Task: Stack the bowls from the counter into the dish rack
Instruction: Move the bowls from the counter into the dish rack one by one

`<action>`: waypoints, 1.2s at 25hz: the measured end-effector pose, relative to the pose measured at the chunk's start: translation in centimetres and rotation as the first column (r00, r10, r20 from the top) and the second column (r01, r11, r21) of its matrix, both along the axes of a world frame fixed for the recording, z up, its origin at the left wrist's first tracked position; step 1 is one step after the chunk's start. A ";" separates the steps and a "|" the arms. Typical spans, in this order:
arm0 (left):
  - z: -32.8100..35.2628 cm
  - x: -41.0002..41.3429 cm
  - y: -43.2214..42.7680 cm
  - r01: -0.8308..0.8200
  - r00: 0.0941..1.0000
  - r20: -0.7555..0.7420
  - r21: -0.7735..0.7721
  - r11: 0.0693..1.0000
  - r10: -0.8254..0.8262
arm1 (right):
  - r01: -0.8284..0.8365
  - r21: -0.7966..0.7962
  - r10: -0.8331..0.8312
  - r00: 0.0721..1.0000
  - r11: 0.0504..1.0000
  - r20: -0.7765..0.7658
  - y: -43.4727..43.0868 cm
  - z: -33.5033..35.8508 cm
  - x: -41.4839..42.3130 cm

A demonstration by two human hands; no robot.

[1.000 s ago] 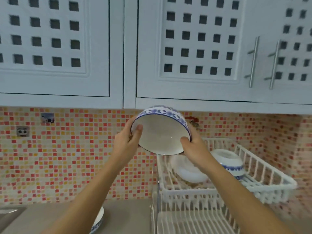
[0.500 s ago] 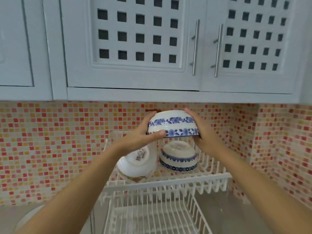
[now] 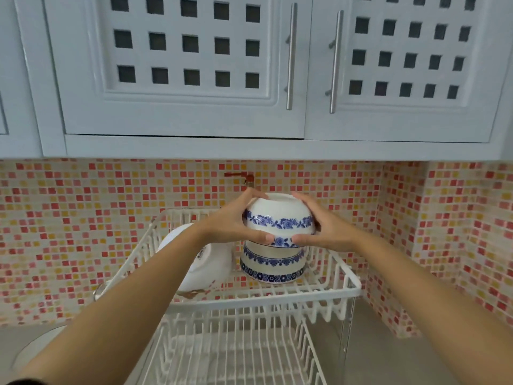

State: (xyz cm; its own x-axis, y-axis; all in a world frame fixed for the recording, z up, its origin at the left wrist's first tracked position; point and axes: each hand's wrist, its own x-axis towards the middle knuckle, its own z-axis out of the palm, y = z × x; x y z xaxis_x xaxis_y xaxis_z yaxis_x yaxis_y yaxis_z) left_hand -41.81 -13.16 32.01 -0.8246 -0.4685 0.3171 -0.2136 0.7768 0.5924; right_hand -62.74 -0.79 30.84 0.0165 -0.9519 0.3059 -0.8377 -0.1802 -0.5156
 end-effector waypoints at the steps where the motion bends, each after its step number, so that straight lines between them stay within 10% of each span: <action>1: -0.1 -0.5 0.0 -0.024 0.999 0.045 -0.027 0.999 0.025 | 0.006 -0.006 -0.006 1.000 1.000 0.021 -0.3 -0.4 -0.4; 13: -0.9 -4.0 -0.7 -0.145 0.863 0.451 -0.205 0.968 0.225 | 0.057 0.139 -0.040 0.992 0.989 -0.117 -3.0 -2.9 -2.1; 30: -1.7 -4.8 -0.4 -0.177 0.766 0.565 -0.274 0.945 0.307 | 0.118 0.196 -0.051 0.947 0.973 -0.317 -3.4 -2.5 -1.0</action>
State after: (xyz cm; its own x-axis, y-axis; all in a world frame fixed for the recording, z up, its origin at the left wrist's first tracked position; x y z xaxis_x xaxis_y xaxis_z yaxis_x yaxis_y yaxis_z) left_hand -46.58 -13.60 30.32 -0.7445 -0.6613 -0.0913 -0.6674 0.7337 0.1275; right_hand -63.77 -4.17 28.33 -0.0057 -0.9957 0.0922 -0.9684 -0.0175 -0.2487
